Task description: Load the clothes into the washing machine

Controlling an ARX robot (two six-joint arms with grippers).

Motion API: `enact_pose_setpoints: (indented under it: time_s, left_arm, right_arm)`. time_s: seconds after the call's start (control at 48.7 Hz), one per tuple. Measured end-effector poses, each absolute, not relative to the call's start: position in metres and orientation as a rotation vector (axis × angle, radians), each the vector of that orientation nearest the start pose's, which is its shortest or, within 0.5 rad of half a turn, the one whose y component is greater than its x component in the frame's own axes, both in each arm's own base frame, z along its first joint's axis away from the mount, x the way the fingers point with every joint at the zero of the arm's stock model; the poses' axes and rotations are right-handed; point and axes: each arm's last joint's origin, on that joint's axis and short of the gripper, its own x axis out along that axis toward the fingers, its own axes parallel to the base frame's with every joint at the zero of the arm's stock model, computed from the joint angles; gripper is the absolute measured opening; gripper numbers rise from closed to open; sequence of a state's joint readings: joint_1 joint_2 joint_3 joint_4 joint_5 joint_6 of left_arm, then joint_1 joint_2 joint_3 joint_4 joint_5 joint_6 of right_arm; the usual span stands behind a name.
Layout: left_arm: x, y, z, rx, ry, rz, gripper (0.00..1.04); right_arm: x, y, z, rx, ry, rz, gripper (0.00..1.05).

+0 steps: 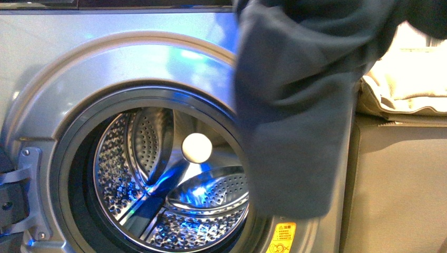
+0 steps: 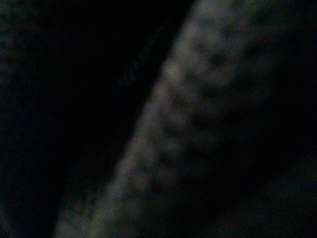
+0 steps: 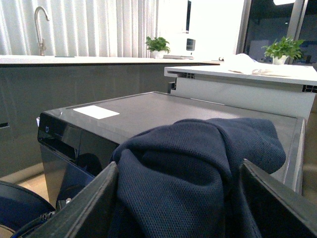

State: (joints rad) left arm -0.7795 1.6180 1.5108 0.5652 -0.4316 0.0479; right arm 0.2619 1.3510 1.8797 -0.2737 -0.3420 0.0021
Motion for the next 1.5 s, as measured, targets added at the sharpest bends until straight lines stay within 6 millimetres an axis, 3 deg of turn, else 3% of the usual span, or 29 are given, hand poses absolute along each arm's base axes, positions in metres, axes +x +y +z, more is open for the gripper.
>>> enact_pose_setpoints:
  time_s: [0.185, 0.452, 0.842, 1.191, 1.499]
  left_arm:
    - [0.28, -0.24, 0.418, -0.182, -0.344, -0.313, 0.14]
    - [0.296, -0.211, 0.378, -0.151, -0.274, -0.275, 0.14]
    - [0.319, -0.139, 0.319, -0.123, -0.205, -0.179, 0.14]
    - [0.326, -0.107, 0.276, -0.089, -0.145, -0.135, 0.14]
    - [0.332, -0.077, 0.213, -0.05, -0.016, -0.04, 0.14]
  right_arm:
    - [0.225, 0.07, 0.561, -0.007, -0.259, 0.602, 0.99]
    - [0.225, 0.07, 0.561, -0.008, -0.261, 0.602, 0.97]
    - [0.225, 0.07, 0.561, -0.008, -0.261, 0.601, 0.97]
    - [0.224, 0.07, 0.561, -0.008, -0.261, 0.602, 0.97]
    - [0.224, 0.07, 0.561, -0.008, -0.261, 0.602, 0.97]
